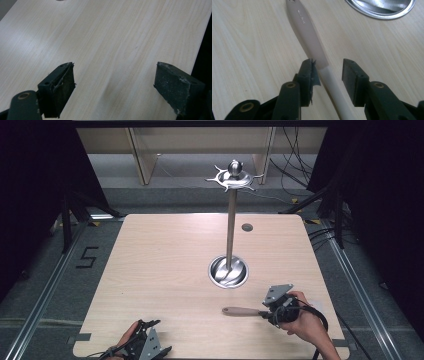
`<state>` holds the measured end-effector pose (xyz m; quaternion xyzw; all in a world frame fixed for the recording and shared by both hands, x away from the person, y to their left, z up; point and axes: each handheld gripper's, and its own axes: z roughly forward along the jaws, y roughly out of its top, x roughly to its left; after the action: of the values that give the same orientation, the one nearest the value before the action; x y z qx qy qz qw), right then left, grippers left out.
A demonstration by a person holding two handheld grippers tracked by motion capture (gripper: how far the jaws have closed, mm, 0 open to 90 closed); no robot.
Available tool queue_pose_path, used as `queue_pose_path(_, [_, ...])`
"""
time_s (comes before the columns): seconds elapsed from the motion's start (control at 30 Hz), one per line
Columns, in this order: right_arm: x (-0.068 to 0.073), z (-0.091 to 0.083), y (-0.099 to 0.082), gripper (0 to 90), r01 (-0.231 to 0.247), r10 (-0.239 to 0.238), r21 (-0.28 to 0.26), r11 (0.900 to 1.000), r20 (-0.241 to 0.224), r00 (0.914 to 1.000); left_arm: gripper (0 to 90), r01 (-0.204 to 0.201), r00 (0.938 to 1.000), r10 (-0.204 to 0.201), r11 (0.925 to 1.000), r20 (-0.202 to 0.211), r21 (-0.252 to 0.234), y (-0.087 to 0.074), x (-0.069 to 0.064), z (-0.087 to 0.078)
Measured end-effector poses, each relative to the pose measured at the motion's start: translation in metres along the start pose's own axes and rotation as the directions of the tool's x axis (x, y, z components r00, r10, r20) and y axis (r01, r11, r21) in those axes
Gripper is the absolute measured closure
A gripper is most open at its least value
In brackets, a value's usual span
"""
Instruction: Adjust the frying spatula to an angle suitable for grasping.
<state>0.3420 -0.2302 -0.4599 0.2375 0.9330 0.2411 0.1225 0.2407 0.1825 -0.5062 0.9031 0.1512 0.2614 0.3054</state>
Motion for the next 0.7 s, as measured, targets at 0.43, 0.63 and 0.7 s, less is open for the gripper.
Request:
queue_pose_path(0.43, [-0.009, 0.019, 0.012, 64.0, 0.088, -0.078, 0.129, 0.9877, -0.077, 0.9939, 15.7, -0.001, 0.9999, 0.001, 1.0, -0.016, -0.005, 0.0, 0.0, 0.001])
queue_pose_path(0.63, [-0.009, 0.023, 0.016, 67.2, 0.117, -0.102, 0.182, 0.9763, -0.089, 0.9908, 15.7, -0.006, 0.9999, 0.006, 1.0, -0.008, 0.005, 0.0, 0.001, -0.002])
queue_pose_path(0.7, [-0.011, 0.024, 0.018, 67.1, 0.146, -0.131, 0.18, 0.9727, -0.094, 0.9869, 15.7, -0.006, 0.9999, 0.006, 1.0, -0.011, 0.004, 0.0, 0.001, -0.002])
